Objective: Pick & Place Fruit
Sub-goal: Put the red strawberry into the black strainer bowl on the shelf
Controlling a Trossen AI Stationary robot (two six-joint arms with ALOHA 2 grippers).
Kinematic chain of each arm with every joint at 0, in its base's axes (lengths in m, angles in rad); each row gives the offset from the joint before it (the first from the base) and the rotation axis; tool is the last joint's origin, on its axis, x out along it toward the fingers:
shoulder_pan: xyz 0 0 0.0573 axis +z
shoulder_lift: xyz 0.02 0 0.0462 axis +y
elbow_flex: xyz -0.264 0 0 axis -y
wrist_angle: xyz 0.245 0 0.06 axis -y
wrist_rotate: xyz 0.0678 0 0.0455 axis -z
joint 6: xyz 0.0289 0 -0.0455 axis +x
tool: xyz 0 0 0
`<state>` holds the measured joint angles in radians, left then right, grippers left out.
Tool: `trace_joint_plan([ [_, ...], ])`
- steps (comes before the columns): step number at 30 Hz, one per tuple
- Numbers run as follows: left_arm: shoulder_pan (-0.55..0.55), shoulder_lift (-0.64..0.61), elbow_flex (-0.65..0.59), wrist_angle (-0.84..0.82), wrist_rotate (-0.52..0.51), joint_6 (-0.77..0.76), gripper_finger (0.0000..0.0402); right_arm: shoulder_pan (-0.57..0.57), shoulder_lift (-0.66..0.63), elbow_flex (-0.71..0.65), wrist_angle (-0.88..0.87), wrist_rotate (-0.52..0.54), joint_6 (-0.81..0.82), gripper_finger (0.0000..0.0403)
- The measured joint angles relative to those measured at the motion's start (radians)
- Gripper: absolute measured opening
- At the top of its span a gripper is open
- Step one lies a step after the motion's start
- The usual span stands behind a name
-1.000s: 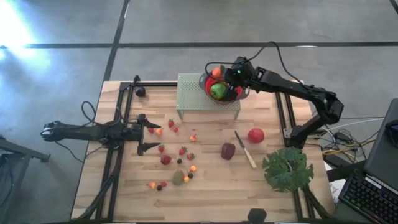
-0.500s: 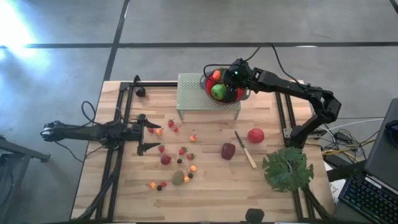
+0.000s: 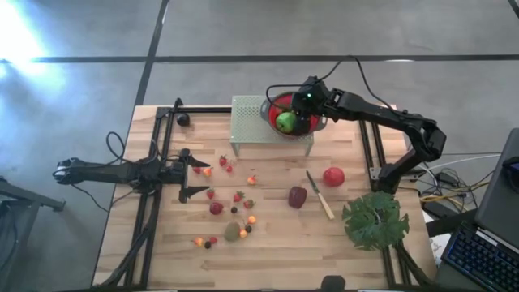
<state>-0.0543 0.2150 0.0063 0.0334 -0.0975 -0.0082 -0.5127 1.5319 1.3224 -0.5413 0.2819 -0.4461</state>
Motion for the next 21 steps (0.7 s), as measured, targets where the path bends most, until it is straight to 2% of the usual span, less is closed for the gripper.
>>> trace_joint_plan([
  [5,0.000,0.000,0.000,0.000,0.000,0.000,0.0388,0.041,-0.055,0.083,-0.052,-0.001,0.001,0.0120],
  [9,0.000,0.000,0.000,0.000,0.000,0.000,0.0388,0.084,-0.102,0.151,-0.100,-0.002,0.032,0.0112],
  [15,0.000,0.000,0.000,0.000,0.000,0.000,0.0388,0.172,-0.197,0.199,-0.243,-0.035,0.144,0.0056],
  [18,0.000,0.000,0.000,0.000,0.000,0.000,0.0388,0.237,-0.261,0.172,-0.318,-0.066,0.223,0.0018],
  [21,0.000,0.000,0.000,0.000,0.000,0.000,0.0388,0.309,-0.332,0.107,-0.345,-0.071,0.285,0.0013],
])
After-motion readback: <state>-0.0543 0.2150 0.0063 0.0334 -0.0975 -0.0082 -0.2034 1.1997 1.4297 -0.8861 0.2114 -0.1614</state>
